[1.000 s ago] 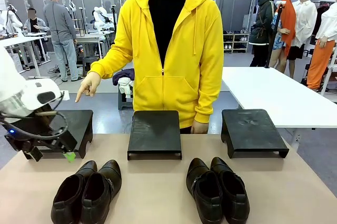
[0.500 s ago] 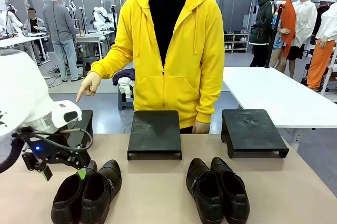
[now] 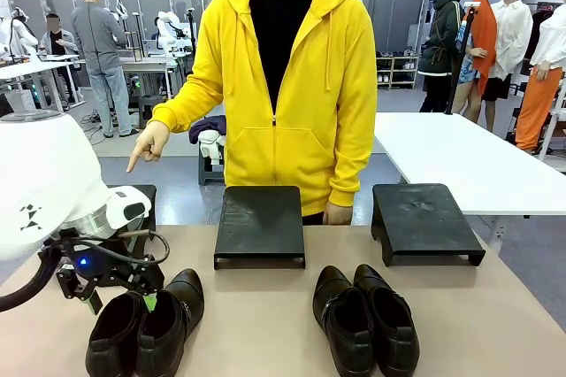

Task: Place the shoes on the stand as instructed by the person.
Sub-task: Pick up one pair of Shoes and place it on the Shoes Stand indicated by the person.

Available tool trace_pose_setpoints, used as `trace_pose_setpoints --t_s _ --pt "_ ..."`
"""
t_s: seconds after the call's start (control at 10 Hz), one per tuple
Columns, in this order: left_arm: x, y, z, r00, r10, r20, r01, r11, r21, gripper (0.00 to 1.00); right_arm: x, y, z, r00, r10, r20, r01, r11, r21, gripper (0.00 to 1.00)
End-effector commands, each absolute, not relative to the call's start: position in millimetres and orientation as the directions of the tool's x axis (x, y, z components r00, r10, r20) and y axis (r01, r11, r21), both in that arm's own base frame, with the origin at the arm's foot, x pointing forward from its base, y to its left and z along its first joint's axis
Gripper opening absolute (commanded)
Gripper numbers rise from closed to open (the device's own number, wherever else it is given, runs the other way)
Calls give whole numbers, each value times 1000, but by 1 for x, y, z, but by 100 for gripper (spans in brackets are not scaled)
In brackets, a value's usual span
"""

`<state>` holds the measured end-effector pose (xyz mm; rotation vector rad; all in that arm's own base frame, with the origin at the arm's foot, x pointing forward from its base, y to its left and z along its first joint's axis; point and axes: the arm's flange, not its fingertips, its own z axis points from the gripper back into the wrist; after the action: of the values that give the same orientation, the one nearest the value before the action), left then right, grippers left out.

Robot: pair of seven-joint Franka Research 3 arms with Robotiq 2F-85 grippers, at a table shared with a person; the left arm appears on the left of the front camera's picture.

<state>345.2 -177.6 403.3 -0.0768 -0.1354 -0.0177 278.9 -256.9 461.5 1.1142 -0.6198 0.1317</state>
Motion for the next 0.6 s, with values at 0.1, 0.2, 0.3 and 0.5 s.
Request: trace_pose_setpoints --t_s 0.1,0.2,0.3,0.5 --pt "326 -169 360 985 18 172 -8 998 -62 100 279 -257 462 816 -203 541 -415 445 793 100" --pt "326 -168 351 985 11 171 -4 999 -46 100 279 -257 462 816 -203 541 -415 445 793 100" --pt "326 -169 344 987 19 161 -12 999 -44 100 279 -257 462 816 -203 541 -415 445 793 100" --pt "322 -169 327 987 37 159 -31 999 -41 100 279 -257 462 816 -203 541 -415 445 793 100"
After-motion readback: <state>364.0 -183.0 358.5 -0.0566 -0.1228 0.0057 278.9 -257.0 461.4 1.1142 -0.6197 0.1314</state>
